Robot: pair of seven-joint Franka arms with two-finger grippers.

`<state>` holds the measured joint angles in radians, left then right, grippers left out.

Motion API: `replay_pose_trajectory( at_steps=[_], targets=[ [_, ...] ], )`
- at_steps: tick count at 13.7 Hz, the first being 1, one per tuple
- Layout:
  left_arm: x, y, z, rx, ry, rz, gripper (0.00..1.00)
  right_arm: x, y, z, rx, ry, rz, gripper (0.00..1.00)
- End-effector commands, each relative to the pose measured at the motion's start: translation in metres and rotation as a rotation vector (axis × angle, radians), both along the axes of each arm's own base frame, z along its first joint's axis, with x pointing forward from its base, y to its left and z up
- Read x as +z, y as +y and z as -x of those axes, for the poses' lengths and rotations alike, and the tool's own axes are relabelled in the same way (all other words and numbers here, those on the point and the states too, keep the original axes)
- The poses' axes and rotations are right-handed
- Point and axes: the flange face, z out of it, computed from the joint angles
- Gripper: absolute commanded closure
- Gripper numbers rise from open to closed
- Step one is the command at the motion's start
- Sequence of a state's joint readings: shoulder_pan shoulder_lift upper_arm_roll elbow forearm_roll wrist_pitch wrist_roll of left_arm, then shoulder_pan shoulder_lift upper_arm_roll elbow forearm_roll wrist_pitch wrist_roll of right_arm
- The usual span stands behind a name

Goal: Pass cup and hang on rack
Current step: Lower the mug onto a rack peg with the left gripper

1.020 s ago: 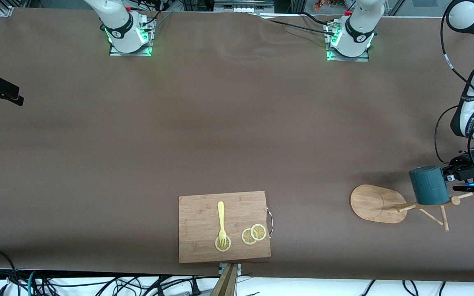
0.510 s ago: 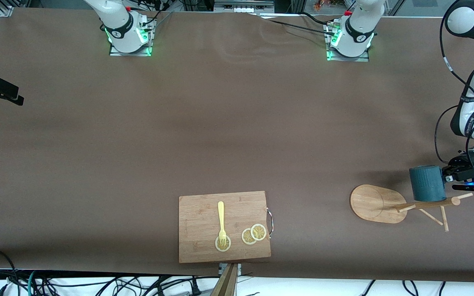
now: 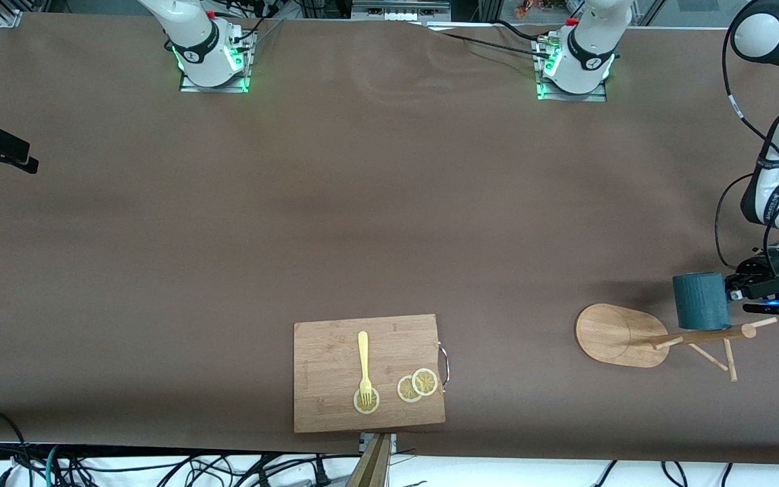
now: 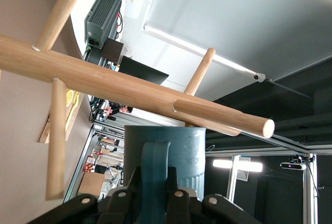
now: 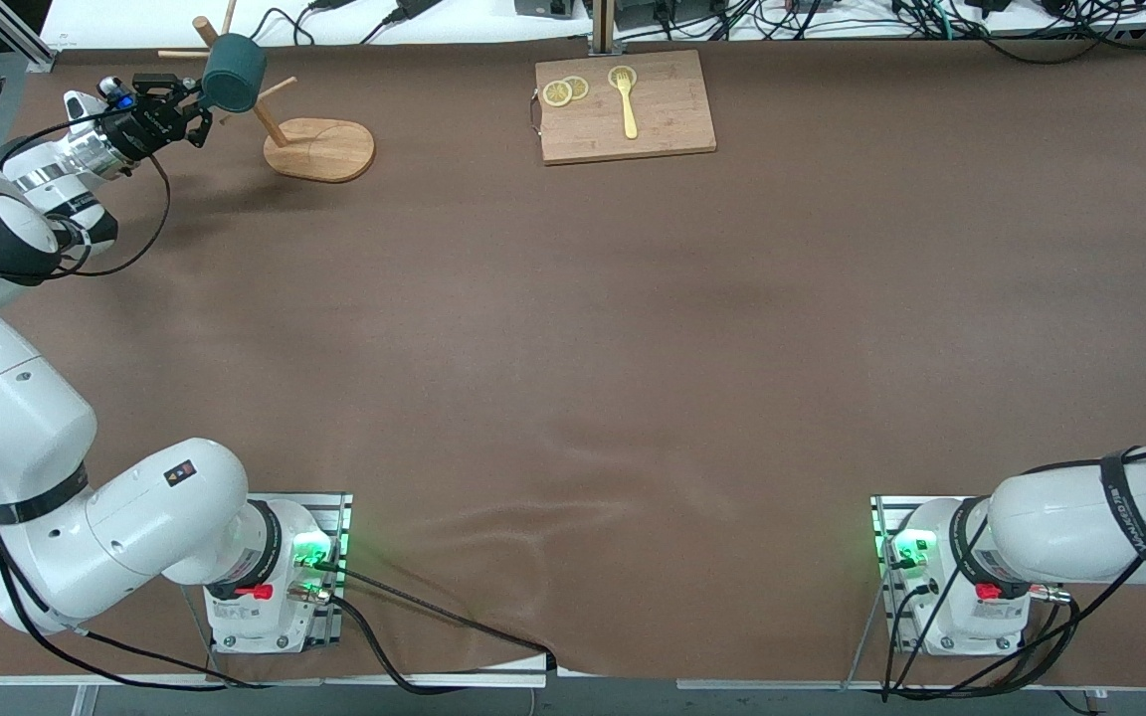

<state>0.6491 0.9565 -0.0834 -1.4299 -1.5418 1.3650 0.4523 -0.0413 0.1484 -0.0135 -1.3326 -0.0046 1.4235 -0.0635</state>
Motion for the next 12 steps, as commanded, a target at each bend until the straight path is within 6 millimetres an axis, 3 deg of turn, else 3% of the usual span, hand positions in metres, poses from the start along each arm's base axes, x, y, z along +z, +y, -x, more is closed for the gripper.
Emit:
replay_pose_trajectory(
  at_steps=[1,9,12],
  targets=[
    [-0.005,0.012,-0.012,0.043,0.056,-0.082,1.0,0.002,-0.004,0.002,0.005,-0.005,-0.021,0.0],
    [0.022,0.024,-0.003,-0.038,0.186,-0.167,1.0,0.002,-0.005,0.002,0.004,-0.005,-0.023,0.0],
    [0.045,0.03,-0.004,-0.058,0.27,-0.295,1.0,0.002,-0.006,0.002,0.002,-0.005,-0.021,0.0]
  ],
)
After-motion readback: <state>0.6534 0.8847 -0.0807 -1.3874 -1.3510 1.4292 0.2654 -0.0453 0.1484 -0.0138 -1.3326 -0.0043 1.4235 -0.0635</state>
